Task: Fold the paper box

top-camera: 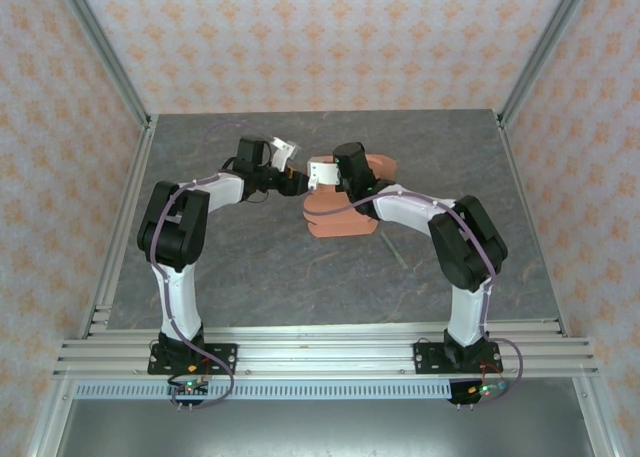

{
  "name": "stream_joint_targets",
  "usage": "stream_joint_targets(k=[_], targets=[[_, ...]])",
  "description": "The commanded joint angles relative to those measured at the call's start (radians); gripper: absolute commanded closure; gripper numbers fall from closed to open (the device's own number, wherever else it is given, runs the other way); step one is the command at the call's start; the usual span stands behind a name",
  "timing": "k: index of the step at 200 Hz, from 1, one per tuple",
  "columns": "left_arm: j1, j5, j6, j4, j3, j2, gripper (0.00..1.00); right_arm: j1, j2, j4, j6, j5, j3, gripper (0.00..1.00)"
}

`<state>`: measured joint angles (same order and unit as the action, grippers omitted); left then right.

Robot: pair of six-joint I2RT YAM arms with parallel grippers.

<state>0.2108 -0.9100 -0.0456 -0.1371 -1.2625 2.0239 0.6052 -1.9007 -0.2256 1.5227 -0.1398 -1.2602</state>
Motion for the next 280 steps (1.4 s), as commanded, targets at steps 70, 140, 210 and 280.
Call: stream_joint_targets(k=[70, 140, 210, 280], targets=[[0.013, -0.02, 0.021, -0.096, 0.006, 0.008, 0.45, -0.015, -0.006, 0.068, -0.021, 0.036, -0.043, 1.0], [0.008, -0.029, 0.046, -0.077, -0.029, 0.038, 0.44, -0.023, -0.026, -0.062, 0.048, 0.035, 0.003, 1.0], [0.012, -0.021, 0.064, -0.114, -0.026, 0.048, 0.43, -0.039, -0.051, -0.098, 0.076, 0.037, 0.027, 1.0], [0.014, -0.02, 0.066, -0.079, -0.059, 0.067, 0.44, -0.049, -0.065, -0.154, 0.04, 0.04, 0.071, 1.0]])
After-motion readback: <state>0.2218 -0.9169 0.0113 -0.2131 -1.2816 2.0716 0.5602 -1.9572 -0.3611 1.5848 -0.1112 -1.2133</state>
